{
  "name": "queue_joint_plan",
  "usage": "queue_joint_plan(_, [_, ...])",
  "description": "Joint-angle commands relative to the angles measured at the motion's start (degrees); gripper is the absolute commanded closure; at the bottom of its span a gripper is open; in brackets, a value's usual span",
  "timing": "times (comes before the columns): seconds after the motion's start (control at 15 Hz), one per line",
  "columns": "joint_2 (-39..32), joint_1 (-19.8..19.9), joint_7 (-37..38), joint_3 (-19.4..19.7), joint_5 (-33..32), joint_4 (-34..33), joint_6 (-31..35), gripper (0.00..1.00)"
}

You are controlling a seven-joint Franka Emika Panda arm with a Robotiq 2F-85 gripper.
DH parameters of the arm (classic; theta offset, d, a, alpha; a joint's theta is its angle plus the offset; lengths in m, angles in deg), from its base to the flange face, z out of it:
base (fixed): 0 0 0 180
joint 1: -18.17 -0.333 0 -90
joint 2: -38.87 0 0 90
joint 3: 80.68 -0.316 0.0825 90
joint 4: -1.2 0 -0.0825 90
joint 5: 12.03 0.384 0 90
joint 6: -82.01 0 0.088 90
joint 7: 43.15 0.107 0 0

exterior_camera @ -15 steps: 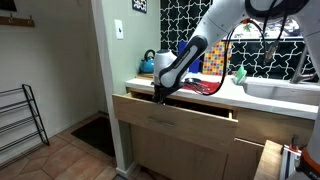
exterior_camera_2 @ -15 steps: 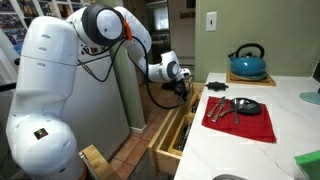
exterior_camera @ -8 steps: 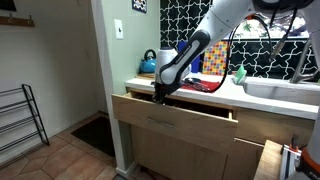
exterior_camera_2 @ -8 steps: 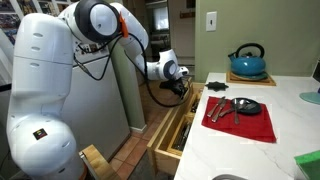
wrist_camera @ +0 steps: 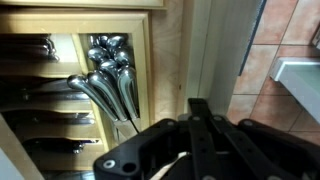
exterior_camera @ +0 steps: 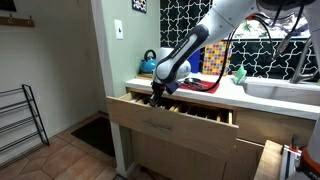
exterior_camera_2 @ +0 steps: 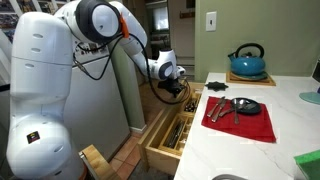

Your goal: Open the left drawer of the cabinet

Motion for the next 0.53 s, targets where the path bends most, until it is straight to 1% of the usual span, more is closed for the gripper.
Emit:
queue_joint_plan(0.0, [-0.79,3.79,-10.76,-7.08,8.36,-0.79,-1.38,1.00])
queue_joint_plan(0.13, [-1.91,4.24,-14.08,-8.91,10.51,-2.27,-3.78,1.00])
queue_joint_plan(0.47, [-5.97,3.37,-18.93,-11.30,12.71,-7.76,-10.78,1.00])
